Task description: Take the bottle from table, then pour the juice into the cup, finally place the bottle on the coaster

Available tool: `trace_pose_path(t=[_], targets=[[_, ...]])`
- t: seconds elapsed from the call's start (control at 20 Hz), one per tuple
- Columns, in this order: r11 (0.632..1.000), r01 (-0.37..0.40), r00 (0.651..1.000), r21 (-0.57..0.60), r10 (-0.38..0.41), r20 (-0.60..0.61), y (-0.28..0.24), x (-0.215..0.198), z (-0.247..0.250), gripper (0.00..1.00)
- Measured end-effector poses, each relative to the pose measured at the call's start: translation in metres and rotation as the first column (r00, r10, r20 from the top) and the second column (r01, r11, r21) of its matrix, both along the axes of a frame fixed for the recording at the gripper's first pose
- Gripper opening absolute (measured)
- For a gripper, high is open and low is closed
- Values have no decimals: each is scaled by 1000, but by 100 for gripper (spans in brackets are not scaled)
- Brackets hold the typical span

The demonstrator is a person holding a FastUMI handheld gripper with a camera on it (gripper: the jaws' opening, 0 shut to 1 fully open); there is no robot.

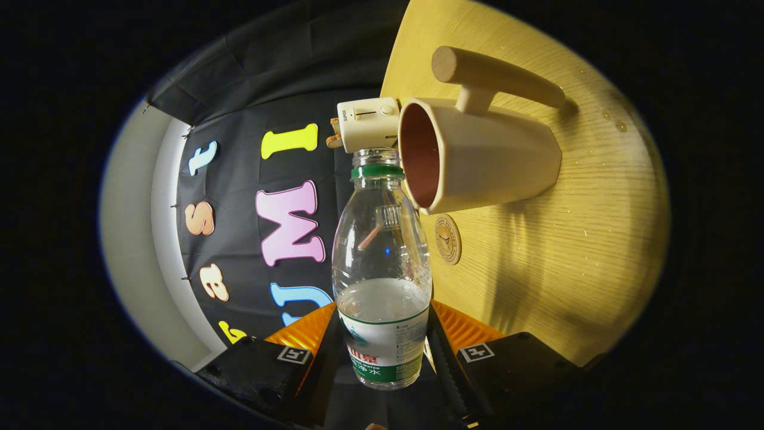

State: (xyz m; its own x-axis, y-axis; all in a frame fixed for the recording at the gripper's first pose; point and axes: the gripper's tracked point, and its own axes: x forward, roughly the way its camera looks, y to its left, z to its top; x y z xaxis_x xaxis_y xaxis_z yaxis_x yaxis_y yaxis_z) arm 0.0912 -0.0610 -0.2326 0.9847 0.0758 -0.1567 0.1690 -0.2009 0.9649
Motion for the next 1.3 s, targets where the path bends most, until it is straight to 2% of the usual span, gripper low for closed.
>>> trace_pose_path(t=[1.3], targets=[[992,-3,1000,129,2,7,11,-4,11,75]])
